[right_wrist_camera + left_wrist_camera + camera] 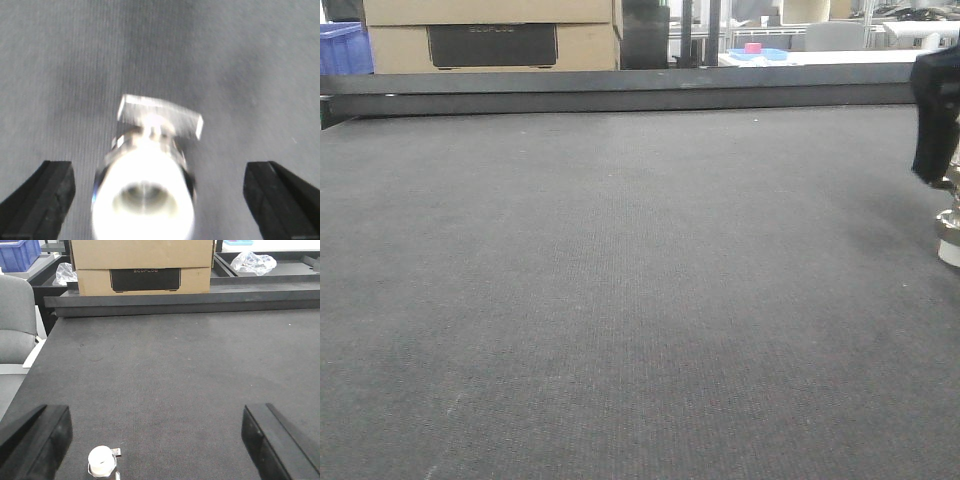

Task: Place valve from conveyor to right shelf box
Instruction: 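Close both grippers on the valve bodies and lift them off the belt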

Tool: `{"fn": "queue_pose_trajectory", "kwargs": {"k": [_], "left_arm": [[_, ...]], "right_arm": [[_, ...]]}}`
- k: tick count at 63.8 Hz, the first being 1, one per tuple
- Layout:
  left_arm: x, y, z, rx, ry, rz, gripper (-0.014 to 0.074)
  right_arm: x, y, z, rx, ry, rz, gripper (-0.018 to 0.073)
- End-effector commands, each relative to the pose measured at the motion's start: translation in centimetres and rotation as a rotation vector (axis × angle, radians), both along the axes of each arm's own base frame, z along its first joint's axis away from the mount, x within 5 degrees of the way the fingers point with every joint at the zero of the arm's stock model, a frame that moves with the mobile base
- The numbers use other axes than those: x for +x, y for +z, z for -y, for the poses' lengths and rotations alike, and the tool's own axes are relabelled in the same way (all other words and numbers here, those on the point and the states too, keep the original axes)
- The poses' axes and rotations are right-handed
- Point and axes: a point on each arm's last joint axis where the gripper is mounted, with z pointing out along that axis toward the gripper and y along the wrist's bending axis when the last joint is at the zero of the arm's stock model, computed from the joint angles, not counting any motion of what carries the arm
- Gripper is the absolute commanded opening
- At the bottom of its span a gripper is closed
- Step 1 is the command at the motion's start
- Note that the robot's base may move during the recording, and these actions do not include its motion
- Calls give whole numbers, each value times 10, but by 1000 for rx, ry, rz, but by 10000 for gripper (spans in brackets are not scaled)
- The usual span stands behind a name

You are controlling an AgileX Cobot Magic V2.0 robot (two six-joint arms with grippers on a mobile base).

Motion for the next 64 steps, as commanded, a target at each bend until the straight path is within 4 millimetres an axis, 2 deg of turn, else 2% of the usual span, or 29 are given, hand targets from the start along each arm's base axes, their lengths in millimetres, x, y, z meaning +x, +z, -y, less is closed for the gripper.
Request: {"fn": "queue_pose_trajectory", "kwargs": {"k": [1,11,20,25,32,44,55,64], "left_arm": [[0,3,1,-13,-8,12,598],[0,3,1,-13,-8,12,598],[0,3,1,-13,-8,12,598],[0,3,1,-13,-8,12,598],[0,3,1,-13,-8,12,598],[0,3,1,-8,-5,13,598],[0,3,2,-25,-12,13,598],[5,6,2,-31,-11,-51,581]], "right_arm": [[8,-7,-1,-4,9,0,570],[12,-19,-1,-7,9,-30,570],[11,-19,-1,-7,9,-33,568],[11,-19,-1,-7,9,-40,512],[9,-19,-1,-10,10,-64,314],[5,-18,-1,-12,11,-90,-170],[-2,4,0,-4,10,-13,-154],[-18,43,1,19,7,131,-154]]}}
